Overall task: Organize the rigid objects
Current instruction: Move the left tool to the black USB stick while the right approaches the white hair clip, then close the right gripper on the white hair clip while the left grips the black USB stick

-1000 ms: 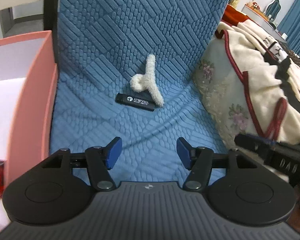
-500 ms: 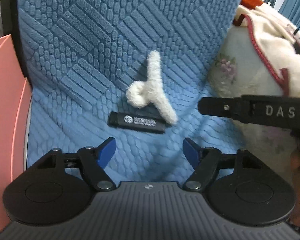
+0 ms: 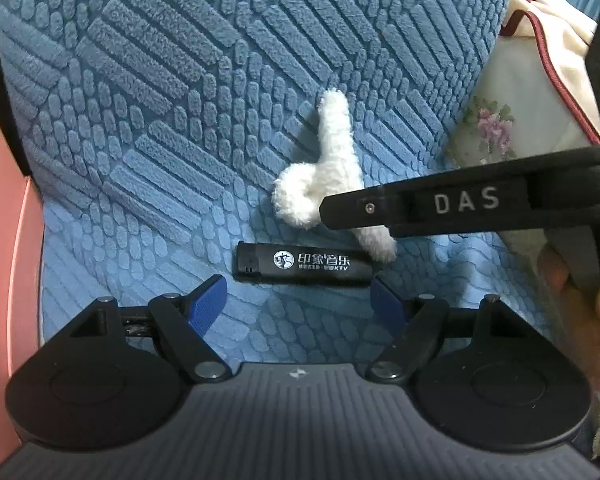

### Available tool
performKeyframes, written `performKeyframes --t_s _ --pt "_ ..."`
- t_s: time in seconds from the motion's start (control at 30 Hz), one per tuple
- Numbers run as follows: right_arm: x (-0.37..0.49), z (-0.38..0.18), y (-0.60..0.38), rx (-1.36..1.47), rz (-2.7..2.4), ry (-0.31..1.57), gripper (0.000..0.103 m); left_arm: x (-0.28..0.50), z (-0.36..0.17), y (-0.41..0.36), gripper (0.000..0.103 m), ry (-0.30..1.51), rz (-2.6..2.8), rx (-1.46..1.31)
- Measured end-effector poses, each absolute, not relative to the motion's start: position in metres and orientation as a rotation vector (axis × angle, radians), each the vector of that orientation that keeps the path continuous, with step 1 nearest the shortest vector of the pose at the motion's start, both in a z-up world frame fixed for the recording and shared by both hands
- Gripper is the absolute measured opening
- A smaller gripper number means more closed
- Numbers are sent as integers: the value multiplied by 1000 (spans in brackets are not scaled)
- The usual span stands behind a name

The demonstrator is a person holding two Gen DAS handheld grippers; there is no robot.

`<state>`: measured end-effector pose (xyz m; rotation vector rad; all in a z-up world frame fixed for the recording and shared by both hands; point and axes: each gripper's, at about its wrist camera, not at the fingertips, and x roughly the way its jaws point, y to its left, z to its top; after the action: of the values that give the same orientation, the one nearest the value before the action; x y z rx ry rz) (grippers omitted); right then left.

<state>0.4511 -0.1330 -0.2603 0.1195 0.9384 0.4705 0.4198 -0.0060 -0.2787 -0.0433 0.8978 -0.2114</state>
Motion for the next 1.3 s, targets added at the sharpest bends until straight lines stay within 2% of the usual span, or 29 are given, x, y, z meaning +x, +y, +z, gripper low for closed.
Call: performKeyframes --t_s 0.17,0.33,0.9,1.3 --pt "445 -260 -131 78 448 920 26 423 -280 -6 83 883 -227 -43" --pt "435 -246 -149 198 394 876 22 425 -281 -11 84 867 -228 -50" --pt "430 -257 -181 223 254 954 21 439 -288 -27 84 827 -242 60" --pt "433 -259 -184 235 244 958 21 448 -294 -42 88 823 -231 138"
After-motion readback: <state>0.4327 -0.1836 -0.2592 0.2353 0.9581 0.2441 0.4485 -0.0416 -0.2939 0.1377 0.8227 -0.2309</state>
